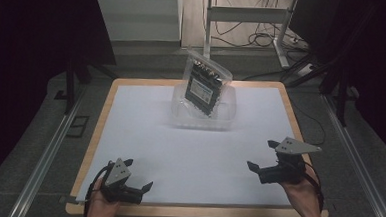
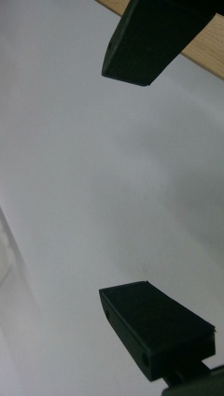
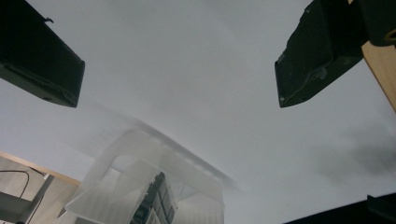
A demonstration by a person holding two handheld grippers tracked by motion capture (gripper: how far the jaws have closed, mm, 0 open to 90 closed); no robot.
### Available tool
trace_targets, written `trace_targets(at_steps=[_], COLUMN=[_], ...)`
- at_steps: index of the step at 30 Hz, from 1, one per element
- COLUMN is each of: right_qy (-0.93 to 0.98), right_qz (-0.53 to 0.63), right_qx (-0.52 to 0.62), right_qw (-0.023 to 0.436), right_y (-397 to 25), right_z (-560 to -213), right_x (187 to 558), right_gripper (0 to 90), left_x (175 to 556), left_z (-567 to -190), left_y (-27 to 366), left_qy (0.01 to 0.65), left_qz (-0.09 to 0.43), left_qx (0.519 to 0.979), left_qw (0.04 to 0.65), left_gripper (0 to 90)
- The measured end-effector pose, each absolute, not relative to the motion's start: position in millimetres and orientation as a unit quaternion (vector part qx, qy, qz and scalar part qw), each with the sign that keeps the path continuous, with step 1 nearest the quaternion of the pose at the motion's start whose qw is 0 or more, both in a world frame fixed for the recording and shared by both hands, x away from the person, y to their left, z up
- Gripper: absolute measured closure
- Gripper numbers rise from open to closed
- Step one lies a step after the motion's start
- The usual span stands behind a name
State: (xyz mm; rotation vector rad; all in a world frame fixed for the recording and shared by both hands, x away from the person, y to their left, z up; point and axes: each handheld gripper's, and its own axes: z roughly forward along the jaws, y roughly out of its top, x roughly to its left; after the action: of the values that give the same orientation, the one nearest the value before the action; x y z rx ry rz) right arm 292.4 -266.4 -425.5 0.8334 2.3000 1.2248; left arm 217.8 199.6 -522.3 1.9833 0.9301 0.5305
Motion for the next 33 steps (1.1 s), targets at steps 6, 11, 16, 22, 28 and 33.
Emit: trace_targets(at_steps=[6,11,16,22,28,33], right_qy=[0.823,0.82,0.818,0.819,0.821,0.823], right_qz=[0.432,0.435,0.432,0.424,0.418,0.407], right_qx=[0.304,0.306,0.312,0.319,0.325,0.334], right_qw=[0.21,0.213,0.217,0.219,0.216,0.212], right_y=[-274,-281,-290,-296,-302,-307], right_z=[-434,-441,-453,-461,-468,-475], right_x=[282,276,267,259,251,246], right_gripper=[1.4,1.5,1.4,1.3,1.2,1.1], left_x=[218,218,218,218,219,219], left_z=[-522,-522,-522,-523,-523,-524], left_y=[199,200,200,200,199,199], left_qy=[0.372,0.376,0.376,0.375,0.373,0.372], left_qz=[0.212,0.211,0.209,0.209,0.207,0.208], left_qx=[0.795,0.794,0.794,0.795,0.798,0.798], left_qw=[0.429,0.43,0.43,0.429,0.427,0.426], left_gripper=[0.0,0.0,0.0,0.0,0.0,0.0])
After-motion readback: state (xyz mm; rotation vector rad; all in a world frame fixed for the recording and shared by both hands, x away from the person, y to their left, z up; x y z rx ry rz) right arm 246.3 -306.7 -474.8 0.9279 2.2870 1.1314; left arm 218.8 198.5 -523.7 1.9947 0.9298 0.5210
